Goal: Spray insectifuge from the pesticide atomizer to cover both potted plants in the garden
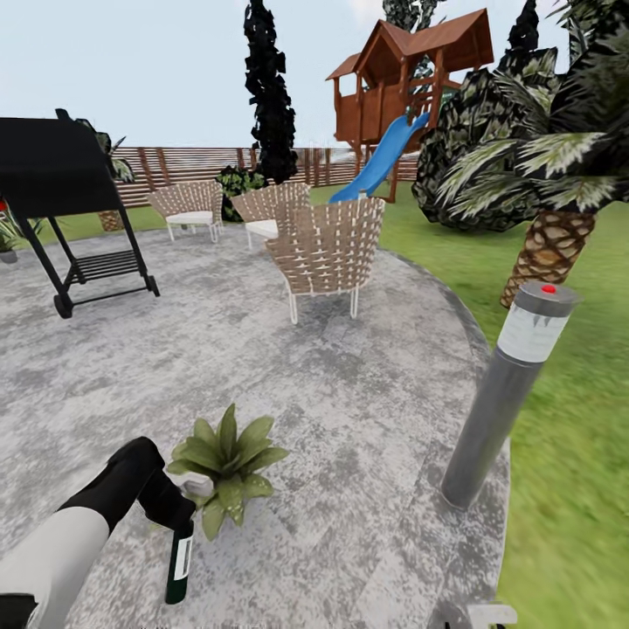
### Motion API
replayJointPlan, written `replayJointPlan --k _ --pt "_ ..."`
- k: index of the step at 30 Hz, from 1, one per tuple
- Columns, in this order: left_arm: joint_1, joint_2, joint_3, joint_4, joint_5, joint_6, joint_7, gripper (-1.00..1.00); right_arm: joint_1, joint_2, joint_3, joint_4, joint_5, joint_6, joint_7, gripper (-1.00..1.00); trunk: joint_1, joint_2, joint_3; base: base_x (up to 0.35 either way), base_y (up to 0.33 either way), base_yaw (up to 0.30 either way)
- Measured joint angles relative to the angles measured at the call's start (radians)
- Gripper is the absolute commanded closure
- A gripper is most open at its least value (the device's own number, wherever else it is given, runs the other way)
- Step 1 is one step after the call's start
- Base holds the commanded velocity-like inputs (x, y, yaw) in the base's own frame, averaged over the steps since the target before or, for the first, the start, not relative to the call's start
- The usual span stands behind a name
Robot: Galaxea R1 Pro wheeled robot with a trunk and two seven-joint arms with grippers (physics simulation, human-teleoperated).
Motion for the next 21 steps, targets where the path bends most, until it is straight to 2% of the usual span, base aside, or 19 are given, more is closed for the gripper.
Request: replayJointPlan --k 5,8,15,18,21 --pt "-0.001 0.000 0.001 -0.001 0.001 0.000 0.005 1.00 0.000 0.000 0.000 0.000 0.000 0.000 0.000 -1.00 0.000 0.000 0.000 -0.303 0.147 -0.060" --pt "-0.002 0.001 0.001 -0.002 0.000 0.002 0.007 1.00 0.000 0.000 0.000 0.000 0.000 -0.001 0.000 -1.00 0.000 0.000 0.000 -0.128 0.265 -0.004" --pt "-0.015 0.004 0.001 -0.002 0.001 0.002 0.007 1.00 0.000 0.000 0.000 0.000 0.000 -0.001 0.000 -1.00 -0.001 0.000 0.000 0.148 0.294 0.000" --pt "-0.014 0.001 0.000 -0.002 0.001 0.002 0.007 1.00 0.000 0.000 0.000 0.000 0.000 0.000 0.000 -1.00 -0.001 0.000 0.000 0.280 0.202 -0.002" --pt "-0.014 -0.004 -0.001 -0.002 0.001 0.002 0.006 1.00 0.000 0.000 0.000 0.000 0.000 -0.001 0.000 -1.00 -0.001 0.000 0.000 0.196 0.087 -0.179"
